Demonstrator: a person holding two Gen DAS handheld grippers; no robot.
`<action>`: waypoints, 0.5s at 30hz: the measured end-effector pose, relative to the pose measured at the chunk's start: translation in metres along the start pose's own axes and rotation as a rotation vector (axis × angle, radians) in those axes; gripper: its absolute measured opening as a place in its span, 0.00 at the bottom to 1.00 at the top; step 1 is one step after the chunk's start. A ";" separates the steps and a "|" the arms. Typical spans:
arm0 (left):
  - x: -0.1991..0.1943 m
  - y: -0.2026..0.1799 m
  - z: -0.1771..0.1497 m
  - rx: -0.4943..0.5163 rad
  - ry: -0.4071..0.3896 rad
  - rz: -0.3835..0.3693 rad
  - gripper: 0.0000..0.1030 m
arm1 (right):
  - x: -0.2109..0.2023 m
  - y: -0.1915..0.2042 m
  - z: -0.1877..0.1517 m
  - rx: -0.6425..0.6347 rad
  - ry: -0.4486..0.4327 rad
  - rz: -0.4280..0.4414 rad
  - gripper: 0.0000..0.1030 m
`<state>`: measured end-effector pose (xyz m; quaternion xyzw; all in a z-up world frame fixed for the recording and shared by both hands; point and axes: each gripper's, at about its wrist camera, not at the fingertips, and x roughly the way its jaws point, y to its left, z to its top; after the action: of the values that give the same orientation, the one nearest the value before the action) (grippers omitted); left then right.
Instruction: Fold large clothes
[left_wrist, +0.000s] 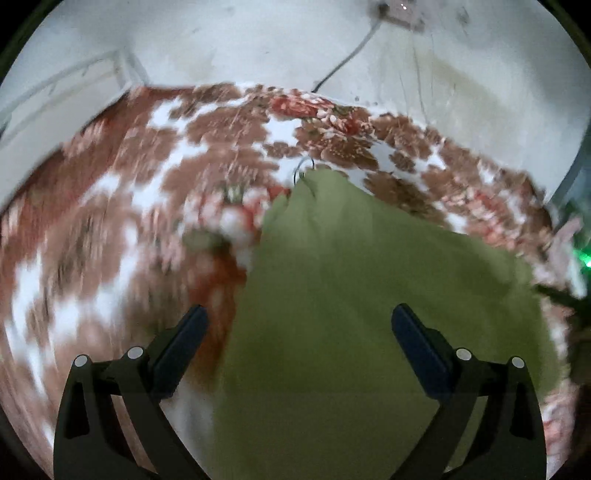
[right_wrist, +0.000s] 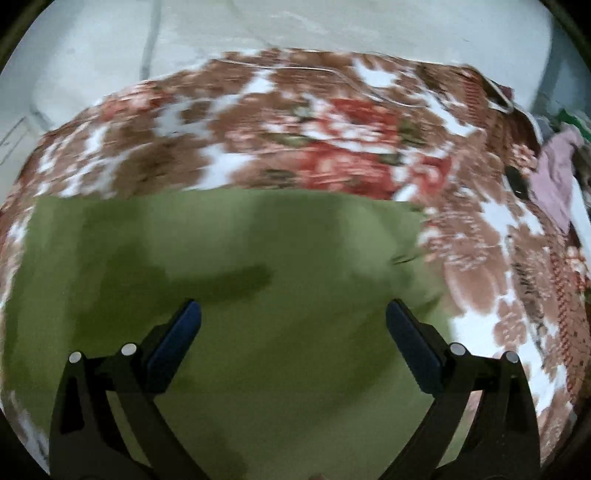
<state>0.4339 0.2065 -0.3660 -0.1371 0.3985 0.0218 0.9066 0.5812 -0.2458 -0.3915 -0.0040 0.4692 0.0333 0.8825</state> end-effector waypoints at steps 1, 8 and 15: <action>-0.009 0.005 -0.017 -0.048 0.008 -0.023 0.95 | -0.005 0.013 -0.004 -0.008 0.008 0.024 0.95; -0.011 0.019 -0.125 -0.294 0.087 -0.111 0.95 | -0.012 0.075 -0.039 -0.016 0.077 0.079 0.95; 0.023 0.020 -0.167 -0.476 0.059 -0.255 0.95 | -0.003 0.097 -0.063 -0.037 0.113 0.074 0.95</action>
<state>0.3268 0.1800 -0.4947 -0.3961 0.3880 -0.0032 0.8322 0.5216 -0.1520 -0.4216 -0.0049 0.5173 0.0744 0.8525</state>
